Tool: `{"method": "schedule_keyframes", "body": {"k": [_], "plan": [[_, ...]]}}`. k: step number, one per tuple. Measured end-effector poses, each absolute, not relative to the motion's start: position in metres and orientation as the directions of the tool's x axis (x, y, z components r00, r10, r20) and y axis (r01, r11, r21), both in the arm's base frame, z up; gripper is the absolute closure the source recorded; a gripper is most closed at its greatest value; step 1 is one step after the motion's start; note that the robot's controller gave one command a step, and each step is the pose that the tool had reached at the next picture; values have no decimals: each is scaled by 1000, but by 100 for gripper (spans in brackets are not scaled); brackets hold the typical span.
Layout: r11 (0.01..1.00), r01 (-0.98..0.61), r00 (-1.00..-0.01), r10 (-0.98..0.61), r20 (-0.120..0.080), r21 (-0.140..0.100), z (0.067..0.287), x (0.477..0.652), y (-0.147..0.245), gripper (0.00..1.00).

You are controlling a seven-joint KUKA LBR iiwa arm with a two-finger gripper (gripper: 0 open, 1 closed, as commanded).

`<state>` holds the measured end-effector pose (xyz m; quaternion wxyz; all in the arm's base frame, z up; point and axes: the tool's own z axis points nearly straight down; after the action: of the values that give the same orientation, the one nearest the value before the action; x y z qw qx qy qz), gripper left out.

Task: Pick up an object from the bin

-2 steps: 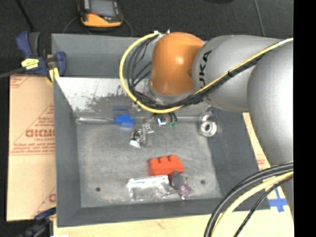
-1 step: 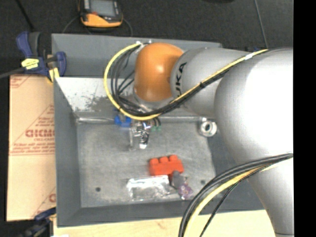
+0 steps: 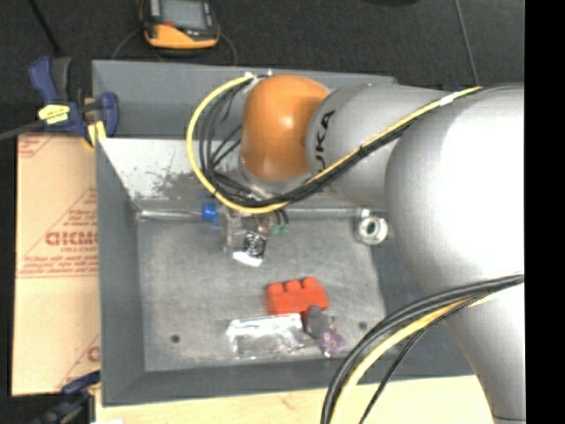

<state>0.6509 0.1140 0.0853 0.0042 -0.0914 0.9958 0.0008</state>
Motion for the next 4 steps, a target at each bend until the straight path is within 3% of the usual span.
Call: {"method": "schedule_keyframes", "body": {"k": [1, 2, 3, 4], "plan": [[983, -182, -983, -182, 4, 2, 84, 648, 114, 0], [971, -241, -971, -241, -10, -6, 157, 630, 40, 0], [976, -220, -976, -219, -11, 1, 79, 649, 74, 0], [976, -217, -976, -217, -18, 0, 85, 651, 73, 100]]}}
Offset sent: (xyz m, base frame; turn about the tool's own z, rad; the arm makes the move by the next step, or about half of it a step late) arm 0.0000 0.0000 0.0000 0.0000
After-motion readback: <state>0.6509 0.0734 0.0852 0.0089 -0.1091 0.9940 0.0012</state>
